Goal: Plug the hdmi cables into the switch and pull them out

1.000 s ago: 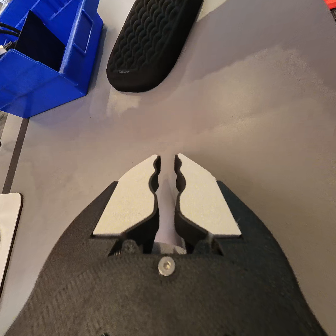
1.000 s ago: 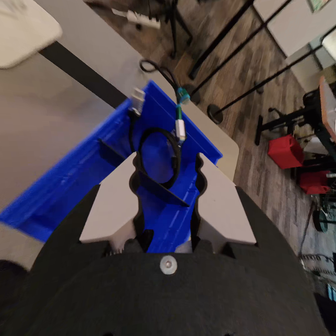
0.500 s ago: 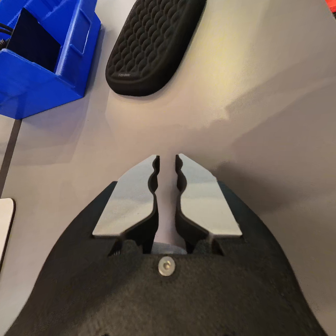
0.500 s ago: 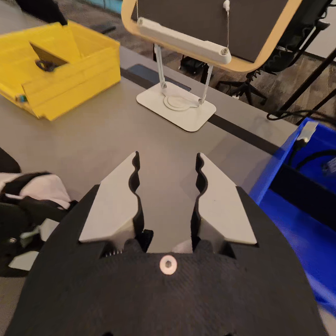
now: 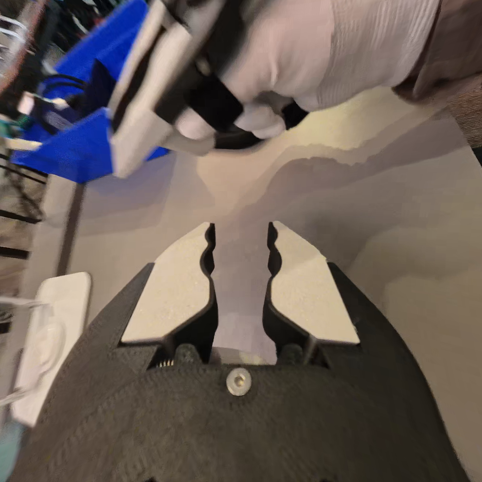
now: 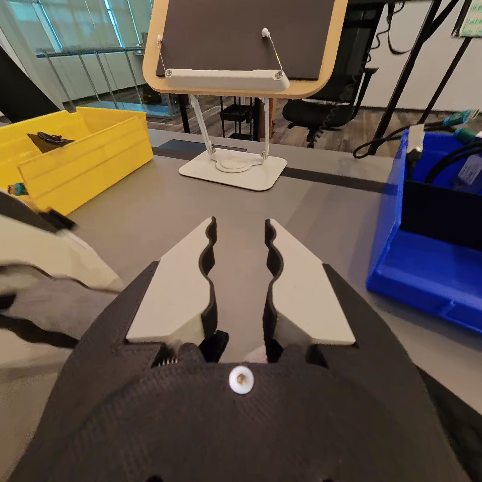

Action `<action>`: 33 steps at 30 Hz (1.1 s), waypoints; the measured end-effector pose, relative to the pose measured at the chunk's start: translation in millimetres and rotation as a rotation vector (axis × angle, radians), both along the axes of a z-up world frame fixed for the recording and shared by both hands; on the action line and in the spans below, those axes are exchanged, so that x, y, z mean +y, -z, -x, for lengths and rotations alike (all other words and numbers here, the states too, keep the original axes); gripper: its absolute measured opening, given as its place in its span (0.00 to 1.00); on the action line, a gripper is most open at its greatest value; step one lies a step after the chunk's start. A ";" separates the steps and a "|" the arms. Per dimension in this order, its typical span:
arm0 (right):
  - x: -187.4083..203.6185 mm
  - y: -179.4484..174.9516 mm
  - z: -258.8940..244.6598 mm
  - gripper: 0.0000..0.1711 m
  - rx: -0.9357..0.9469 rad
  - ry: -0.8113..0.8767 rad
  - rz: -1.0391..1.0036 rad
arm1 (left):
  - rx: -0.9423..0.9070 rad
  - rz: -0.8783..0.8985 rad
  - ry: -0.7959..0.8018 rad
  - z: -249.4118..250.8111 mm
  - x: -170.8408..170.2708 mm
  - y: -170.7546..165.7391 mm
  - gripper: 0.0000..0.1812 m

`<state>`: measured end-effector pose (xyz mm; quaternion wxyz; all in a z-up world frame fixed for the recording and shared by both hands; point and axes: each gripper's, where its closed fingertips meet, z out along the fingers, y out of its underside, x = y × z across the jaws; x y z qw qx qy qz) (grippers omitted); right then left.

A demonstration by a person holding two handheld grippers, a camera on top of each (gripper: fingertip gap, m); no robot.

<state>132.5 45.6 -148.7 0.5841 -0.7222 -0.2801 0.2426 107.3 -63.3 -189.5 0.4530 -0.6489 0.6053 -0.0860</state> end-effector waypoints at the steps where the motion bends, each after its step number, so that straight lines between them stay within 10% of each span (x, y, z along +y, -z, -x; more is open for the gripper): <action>1: 1.3 0.4 2.4 0.19 -0.008 -0.001 -0.022 | -0.003 -0.040 -0.021 10.2 3.9 -16.5 0.21; 12: -8.0 18.7 56.3 0.15 -0.275 -0.118 -0.199 | -0.067 -0.373 -0.662 248.5 60.4 -147.3 0.16; 24: -9.8 40.2 98.7 0.13 -0.423 -0.221 -0.256 | 0.108 -0.250 -0.962 390.9 48.7 -101.5 0.14; 33: -6.6 49.0 120.3 0.13 -0.415 -0.277 -0.225 | 0.113 0.259 -0.893 416.0 127.6 -44.6 0.17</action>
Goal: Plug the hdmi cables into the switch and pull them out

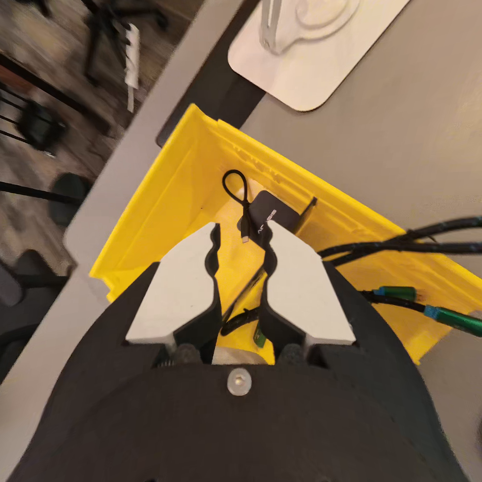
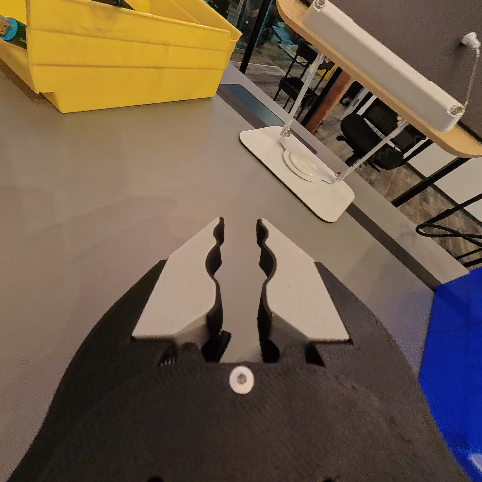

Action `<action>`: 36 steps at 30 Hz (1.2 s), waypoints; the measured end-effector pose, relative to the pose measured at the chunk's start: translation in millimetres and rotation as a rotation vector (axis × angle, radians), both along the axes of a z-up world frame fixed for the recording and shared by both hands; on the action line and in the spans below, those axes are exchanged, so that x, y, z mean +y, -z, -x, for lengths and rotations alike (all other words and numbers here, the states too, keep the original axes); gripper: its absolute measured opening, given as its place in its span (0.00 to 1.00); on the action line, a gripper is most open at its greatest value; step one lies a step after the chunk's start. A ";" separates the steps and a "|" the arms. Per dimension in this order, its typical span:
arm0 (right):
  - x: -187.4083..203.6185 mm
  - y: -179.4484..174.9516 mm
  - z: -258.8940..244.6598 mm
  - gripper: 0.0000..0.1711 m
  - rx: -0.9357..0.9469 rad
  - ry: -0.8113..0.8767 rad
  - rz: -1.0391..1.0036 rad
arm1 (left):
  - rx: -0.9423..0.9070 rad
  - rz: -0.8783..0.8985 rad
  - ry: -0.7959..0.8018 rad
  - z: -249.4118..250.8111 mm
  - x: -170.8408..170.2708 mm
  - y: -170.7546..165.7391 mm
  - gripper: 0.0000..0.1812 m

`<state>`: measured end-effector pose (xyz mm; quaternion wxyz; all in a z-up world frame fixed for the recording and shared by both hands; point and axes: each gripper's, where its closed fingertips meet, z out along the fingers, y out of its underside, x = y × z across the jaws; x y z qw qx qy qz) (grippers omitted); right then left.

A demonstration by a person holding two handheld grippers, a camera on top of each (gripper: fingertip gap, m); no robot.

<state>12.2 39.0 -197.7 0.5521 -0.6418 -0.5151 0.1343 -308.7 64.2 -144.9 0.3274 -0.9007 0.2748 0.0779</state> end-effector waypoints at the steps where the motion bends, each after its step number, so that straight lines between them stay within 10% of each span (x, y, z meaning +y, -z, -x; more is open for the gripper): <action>1: -0.6 1.9 1.9 0.13 -0.004 -0.007 0.005 | -0.015 0.074 0.006 0.5 7.8 9.2 0.17; 11: -1.2 5.0 -5.6 0.13 -0.017 -0.003 0.020 | 0.097 0.622 0.040 21.6 30.1 108.9 0.14; 18: 3.2 4.4 -18.9 0.13 -0.002 0.025 0.037 | 0.075 0.632 0.061 24.4 31.5 107.3 0.03; 29: -4.3 -10.6 -15.4 0.14 0.052 0.014 0.024 | 0.214 0.032 -0.054 49.2 28.6 -33.3 0.03; 36: -45.6 -45.0 5.2 0.21 0.285 -0.231 0.149 | 0.116 -0.138 0.309 -83.3 -26.1 -102.5 0.03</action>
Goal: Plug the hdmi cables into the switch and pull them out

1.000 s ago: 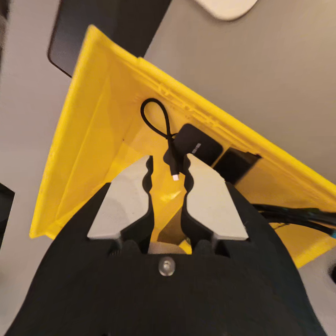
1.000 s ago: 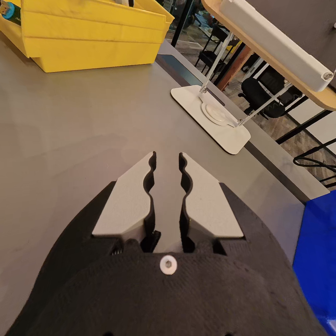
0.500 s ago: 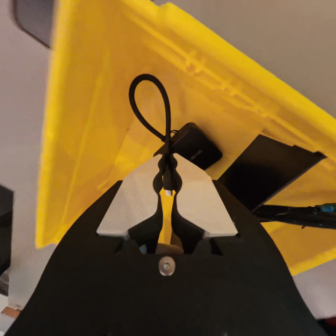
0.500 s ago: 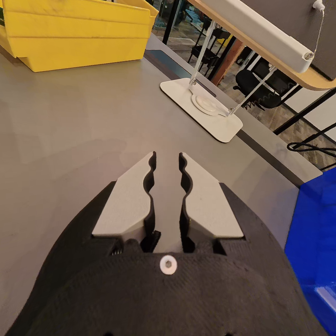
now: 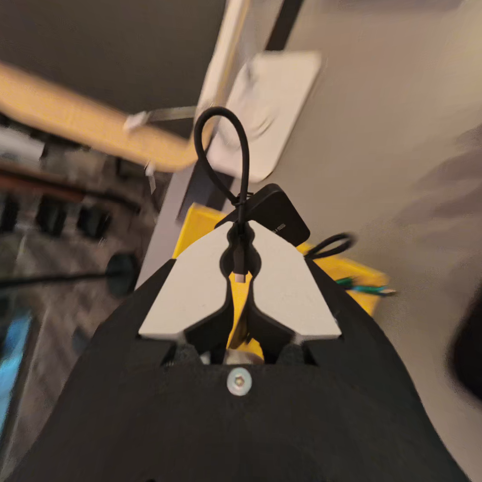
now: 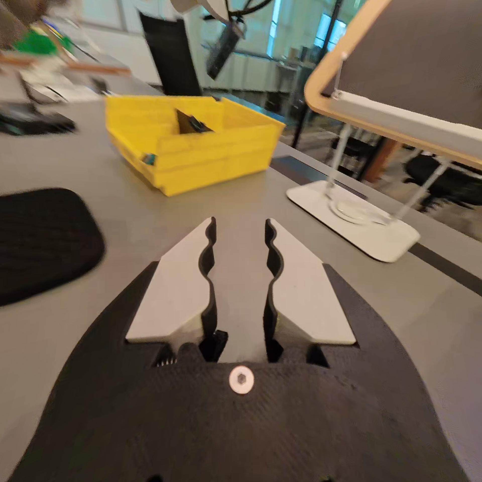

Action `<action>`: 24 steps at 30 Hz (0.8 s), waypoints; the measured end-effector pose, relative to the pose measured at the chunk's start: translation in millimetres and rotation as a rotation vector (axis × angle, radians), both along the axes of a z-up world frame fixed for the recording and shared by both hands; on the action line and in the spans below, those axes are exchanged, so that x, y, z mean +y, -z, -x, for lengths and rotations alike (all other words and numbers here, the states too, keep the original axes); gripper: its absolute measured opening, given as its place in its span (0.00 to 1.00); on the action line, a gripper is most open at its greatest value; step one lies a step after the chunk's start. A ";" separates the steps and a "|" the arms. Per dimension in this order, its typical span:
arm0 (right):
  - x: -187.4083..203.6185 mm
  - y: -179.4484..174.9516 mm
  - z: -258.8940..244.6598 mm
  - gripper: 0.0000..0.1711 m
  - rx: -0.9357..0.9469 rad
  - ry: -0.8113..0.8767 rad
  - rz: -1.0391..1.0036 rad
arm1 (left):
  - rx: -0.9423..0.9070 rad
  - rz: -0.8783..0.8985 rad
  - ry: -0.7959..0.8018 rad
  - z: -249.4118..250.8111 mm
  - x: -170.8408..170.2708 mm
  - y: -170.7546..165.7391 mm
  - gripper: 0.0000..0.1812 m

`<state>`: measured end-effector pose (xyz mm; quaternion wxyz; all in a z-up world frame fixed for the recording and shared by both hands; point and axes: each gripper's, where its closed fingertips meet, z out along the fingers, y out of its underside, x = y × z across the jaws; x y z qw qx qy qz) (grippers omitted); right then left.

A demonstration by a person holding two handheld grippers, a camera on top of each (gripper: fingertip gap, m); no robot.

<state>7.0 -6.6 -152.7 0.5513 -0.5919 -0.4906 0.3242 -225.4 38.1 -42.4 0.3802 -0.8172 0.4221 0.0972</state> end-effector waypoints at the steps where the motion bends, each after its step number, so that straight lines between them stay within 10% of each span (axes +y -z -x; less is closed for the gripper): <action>1: -8.2 -6.7 2.9 0.22 0.046 -0.046 0.028 | -0.068 0.003 0.099 -31.9 -11.0 -5.3 0.03; 13: -62.2 -105.8 -23.3 0.33 0.588 -0.452 0.290 | -0.265 0.212 0.715 -233.5 -113.4 31.0 0.03; 24: -76.5 -110.2 -36.6 0.04 0.613 -0.615 0.319 | -0.403 0.301 0.776 -281.3 -122.9 40.7 0.03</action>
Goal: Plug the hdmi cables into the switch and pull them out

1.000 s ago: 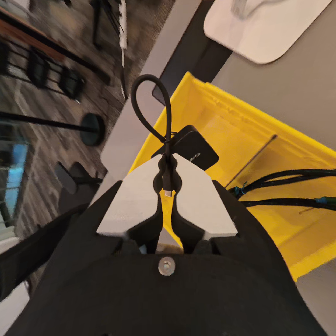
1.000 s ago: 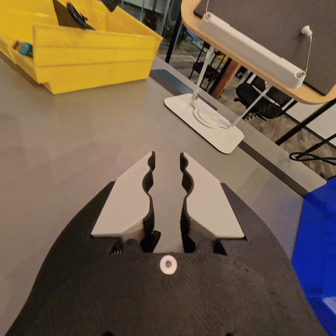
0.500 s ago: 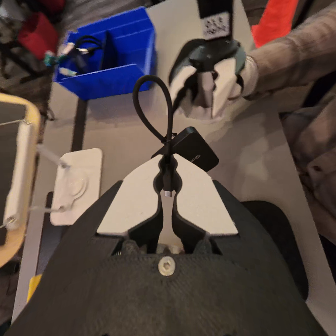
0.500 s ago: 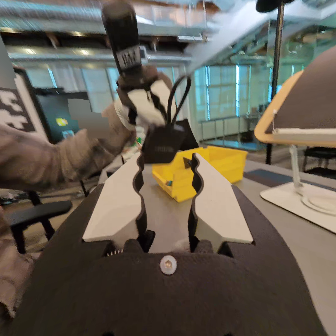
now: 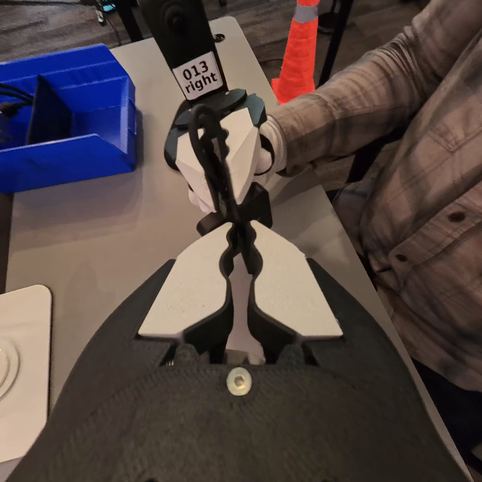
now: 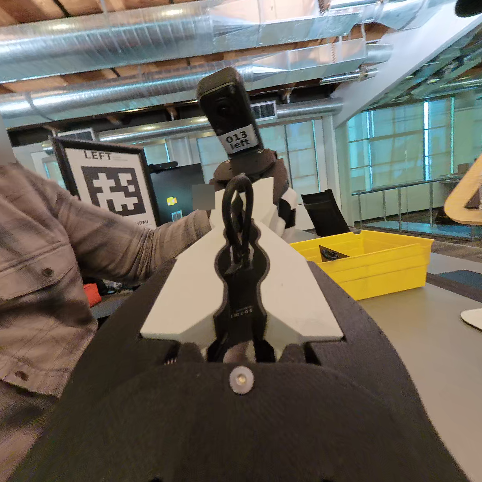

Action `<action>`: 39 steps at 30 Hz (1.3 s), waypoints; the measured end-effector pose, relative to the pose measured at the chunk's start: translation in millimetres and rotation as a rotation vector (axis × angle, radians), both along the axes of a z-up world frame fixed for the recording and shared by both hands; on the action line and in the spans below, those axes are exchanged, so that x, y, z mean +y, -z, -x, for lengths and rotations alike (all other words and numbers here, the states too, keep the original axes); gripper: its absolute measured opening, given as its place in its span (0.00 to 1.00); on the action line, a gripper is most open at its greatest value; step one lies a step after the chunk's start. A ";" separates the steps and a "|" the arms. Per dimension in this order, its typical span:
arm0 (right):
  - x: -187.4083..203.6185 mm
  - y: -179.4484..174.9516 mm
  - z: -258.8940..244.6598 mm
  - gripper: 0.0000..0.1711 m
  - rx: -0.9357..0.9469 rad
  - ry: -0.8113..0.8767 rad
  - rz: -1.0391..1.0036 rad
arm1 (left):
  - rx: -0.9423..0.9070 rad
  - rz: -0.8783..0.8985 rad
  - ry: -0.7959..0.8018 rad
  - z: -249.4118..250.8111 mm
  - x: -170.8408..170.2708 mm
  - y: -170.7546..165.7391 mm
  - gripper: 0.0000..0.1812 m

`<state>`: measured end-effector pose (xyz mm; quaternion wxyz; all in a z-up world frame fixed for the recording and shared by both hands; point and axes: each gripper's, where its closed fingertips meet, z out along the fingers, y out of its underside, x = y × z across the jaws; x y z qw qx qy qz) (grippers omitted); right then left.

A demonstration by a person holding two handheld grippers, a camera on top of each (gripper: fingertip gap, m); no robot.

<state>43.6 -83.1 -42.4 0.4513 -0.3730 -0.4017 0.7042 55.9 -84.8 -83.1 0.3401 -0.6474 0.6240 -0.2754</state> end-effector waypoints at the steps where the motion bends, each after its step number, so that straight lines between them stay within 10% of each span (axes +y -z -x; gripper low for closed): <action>1: 5.7 0.0 -0.8 0.02 -0.001 0.020 0.018 | -0.015 -0.023 -0.022 -1.5 3.4 -2.4 0.04; 10: 70.8 -12.6 -29.9 0.00 0.145 0.214 0.331 | 0.096 -0.865 -0.470 12.6 25.3 -39.5 0.33; 15: 89.7 -10.1 -34.3 0.01 0.204 0.235 0.501 | 0.444 -1.174 -0.558 14.8 35.0 21.9 0.36; 22: 73.4 -6.7 -8.7 0.01 0.168 0.167 0.546 | 0.325 -1.479 -0.669 1.7 41.2 12.2 0.24; 28: 70.2 -5.7 -2.6 0.01 0.125 0.151 0.558 | 0.244 -1.513 -0.717 4.1 31.6 -9.3 0.10; 31: 62.1 -10.0 -0.8 0.26 0.063 0.107 0.482 | 0.122 -1.407 -0.756 19.6 25.1 -30.1 0.08; 39: -0.7 -17.5 -13.8 0.38 -0.134 -0.109 0.041 | -0.172 -0.844 -0.370 23.6 -32.2 -62.6 0.08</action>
